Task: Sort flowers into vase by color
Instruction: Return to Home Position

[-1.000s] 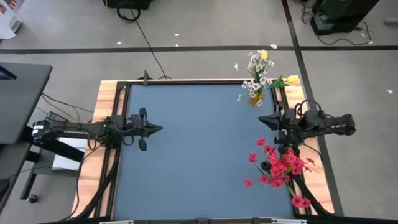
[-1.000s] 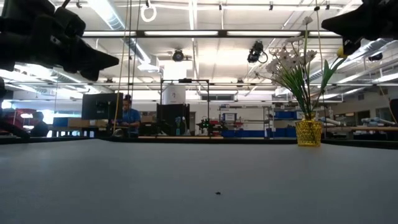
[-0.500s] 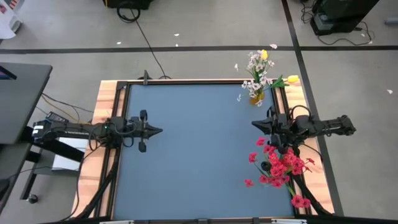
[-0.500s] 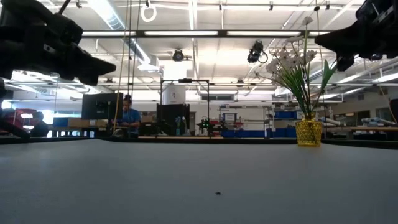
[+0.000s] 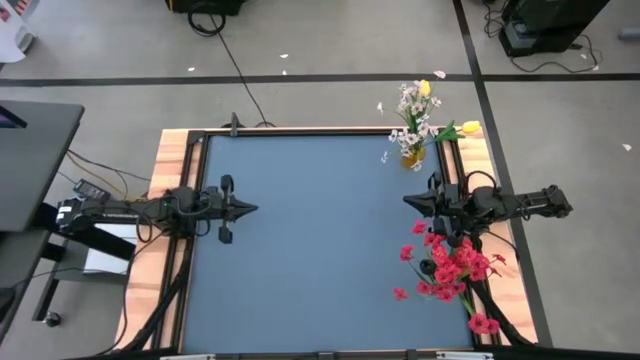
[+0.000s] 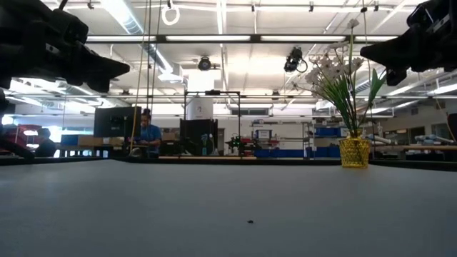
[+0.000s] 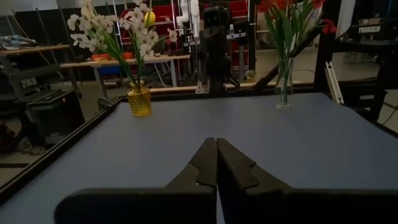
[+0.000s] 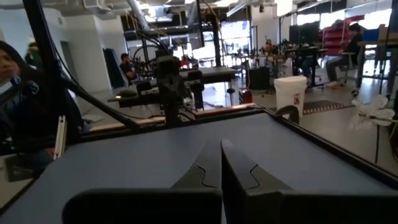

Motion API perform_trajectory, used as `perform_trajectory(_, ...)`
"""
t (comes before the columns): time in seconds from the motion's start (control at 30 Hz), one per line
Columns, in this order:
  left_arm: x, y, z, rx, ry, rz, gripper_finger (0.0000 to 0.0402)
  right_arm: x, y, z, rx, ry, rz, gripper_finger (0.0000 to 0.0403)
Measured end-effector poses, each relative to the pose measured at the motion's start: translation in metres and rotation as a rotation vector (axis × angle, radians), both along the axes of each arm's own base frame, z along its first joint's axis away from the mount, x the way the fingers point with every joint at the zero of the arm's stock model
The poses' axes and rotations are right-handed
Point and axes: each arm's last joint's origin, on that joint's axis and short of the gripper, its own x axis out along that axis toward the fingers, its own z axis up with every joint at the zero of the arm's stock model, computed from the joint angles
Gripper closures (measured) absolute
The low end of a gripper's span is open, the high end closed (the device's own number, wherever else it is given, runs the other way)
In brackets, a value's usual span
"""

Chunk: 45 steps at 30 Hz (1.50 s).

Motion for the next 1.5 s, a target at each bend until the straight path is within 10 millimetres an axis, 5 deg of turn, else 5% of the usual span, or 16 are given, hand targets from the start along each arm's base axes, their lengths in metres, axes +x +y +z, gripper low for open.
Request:
perform_trajectory(0.77,-0.011,-0.002,-0.012,-0.01,0.114,-0.039,0.0397,0.0,0.0,-0.014,-0.016,0.141,0.003,0.04)
perform_trajectory(1.0,-0.011,-0.002,-0.013,-0.185,0.11,-0.03,0.0388,0.0,0.0,-0.014,0.023,0.136,0.0,0.0367)
perform_trajectory(1.5,-0.014,-0.004,-0.009,-0.182,0.067,-0.059,0.0382,0.0,0.0,-0.014,0.025,0.127,-0.003,0.0355)
